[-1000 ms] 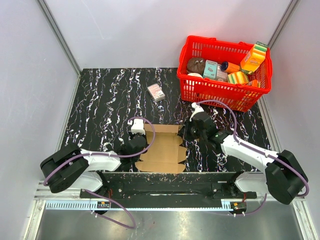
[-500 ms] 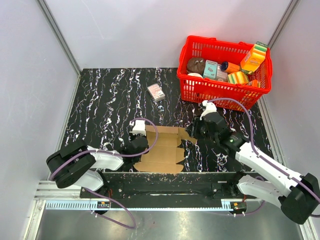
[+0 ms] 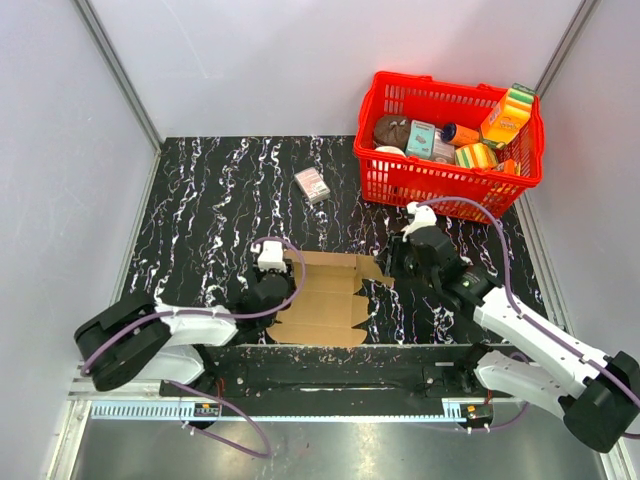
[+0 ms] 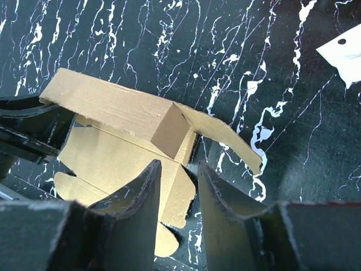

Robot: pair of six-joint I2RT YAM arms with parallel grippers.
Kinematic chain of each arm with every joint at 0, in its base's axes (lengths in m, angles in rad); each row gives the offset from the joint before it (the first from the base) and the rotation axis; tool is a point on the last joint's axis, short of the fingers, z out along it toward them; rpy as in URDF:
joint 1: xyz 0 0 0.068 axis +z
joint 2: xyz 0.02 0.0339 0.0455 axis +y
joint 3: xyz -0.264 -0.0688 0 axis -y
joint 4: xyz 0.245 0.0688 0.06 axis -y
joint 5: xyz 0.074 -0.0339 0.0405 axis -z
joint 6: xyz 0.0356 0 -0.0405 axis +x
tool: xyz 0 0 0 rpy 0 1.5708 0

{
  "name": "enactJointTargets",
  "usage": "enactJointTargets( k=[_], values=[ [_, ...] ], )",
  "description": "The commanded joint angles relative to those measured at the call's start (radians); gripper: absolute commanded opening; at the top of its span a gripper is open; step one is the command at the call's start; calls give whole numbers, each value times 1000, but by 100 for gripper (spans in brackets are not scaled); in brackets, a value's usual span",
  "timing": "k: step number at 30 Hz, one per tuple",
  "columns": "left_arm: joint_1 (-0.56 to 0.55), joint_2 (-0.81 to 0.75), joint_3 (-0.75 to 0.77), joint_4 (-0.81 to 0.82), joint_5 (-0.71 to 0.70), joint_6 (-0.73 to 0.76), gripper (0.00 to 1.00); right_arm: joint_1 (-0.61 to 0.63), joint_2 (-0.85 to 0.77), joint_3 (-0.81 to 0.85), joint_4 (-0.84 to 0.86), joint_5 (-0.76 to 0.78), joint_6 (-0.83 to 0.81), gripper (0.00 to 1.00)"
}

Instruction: Fold the paper box

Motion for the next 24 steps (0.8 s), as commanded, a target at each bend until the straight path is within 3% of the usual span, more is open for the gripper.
enactJointTargets(
  k=[1,12,16,20,24],
  values=[
    [-6,-121,-37,-19,34,-27,46,-2,-22,27,1,33,-18,39],
    [-12,-443,-120,-136,179,-40,47,-2,-42,22,2,41,-16,40],
    [-12,-568,-83,-183,176,-8,45,-2,-39,14,1,53,-5,41],
    [-9,-516,16,-163,138,80,35,-2,-22,11,-6,38,8,41],
    [-1,-357,164,-139,173,151,22,-2,-25,1,-1,32,22,40]
  ],
)
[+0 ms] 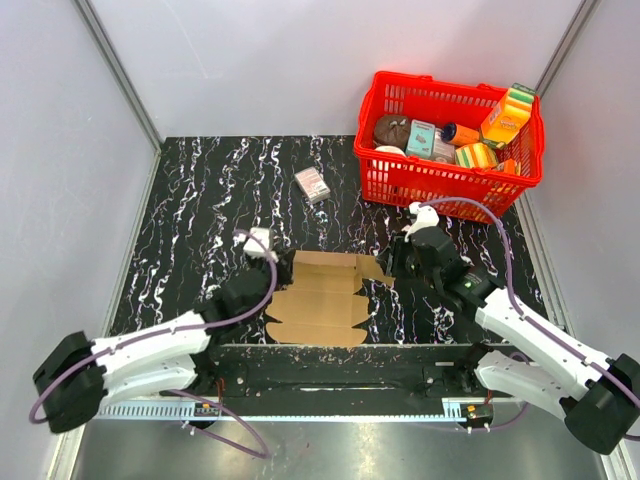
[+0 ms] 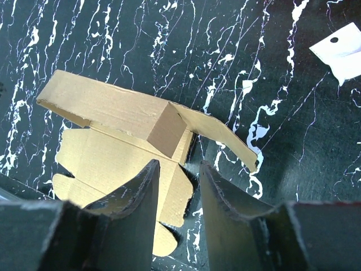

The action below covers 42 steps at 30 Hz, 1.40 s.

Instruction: Fold the paper box

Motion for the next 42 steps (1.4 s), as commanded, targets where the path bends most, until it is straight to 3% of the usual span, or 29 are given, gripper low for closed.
enactJointTargets(
  k=[1,8,42],
  values=[
    [7,174,157,82,41,109,19,-2,-11,-2,20,5,24,40],
    [17,377,238,111,118,103,0,-2,-17,-33,31,-23,33,40],
    [15,310,10,197,144,-43,0,-2,18,-63,17,5,50,42]
  ],
)
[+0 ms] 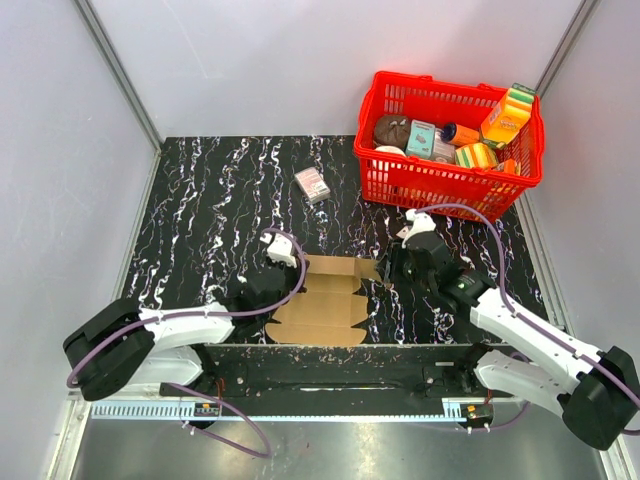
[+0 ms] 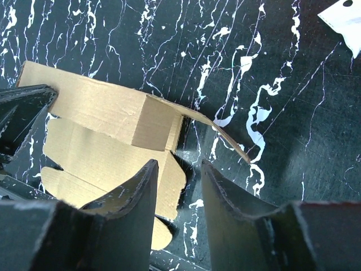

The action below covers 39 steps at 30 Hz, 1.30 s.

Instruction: Fold the paper box

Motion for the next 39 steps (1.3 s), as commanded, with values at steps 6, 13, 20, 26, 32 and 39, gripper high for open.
enactJointTargets(
  k=[6,13,20,26,32,39],
  values=[
    [2,-75,-63,24,-2,-40,0,-2,-34,-17,-11,27,25,43],
    [-2,-72,-78,27,-3,-59,0,-2,-109,-31,-25,-71,19,44],
    [-5,-101,-81,16,-13,-53,1,-2,-149,-42,-74,-139,60,47],
    [-5,-184,-11,-52,-20,16,20,-2,-216,-51,-80,-74,79,48],
    [-5,-272,75,-145,29,62,45,-2,-192,-16,-111,-34,76,49],
    [-48,-344,-99,94,419,78,21,-2,-201,18,-143,40,44,51]
  ],
)
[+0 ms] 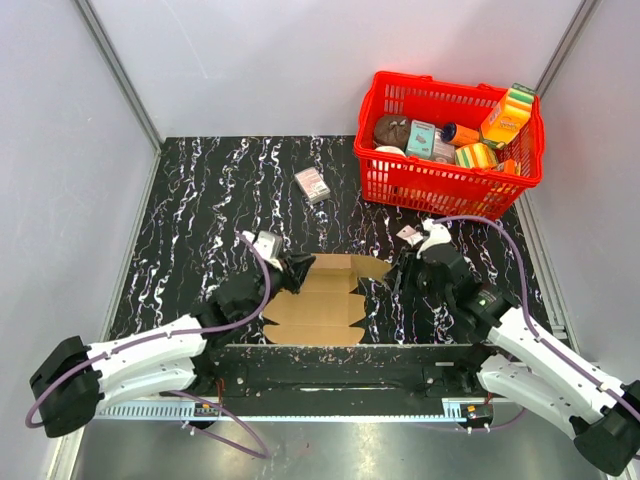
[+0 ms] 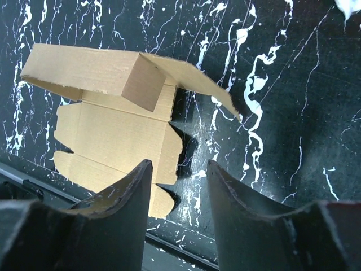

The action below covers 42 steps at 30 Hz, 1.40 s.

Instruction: Fold the paper box

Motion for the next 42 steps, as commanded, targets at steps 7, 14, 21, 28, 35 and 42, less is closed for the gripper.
enactJointTargets(
  k=[7,14,21,28,35,42],
  values=[
    [-138,246,-125,371,377,43,8,-7,97,178,-62,58,-170,67],
    [-185,504,-84,534,409,36,8,-92,260,325,-125,-80,-345,70],
    [-205,578,-53,555,394,43,7,-263,422,371,-99,-327,-498,63],
    [-206,582,-52,541,380,50,7,-329,550,413,-79,-496,-559,61],
    [-209,593,-53,552,376,43,6,-327,616,382,-13,-571,-572,61],
    [-209,601,-55,558,366,38,6,-327,636,364,-9,-513,-572,51]
  ],
)
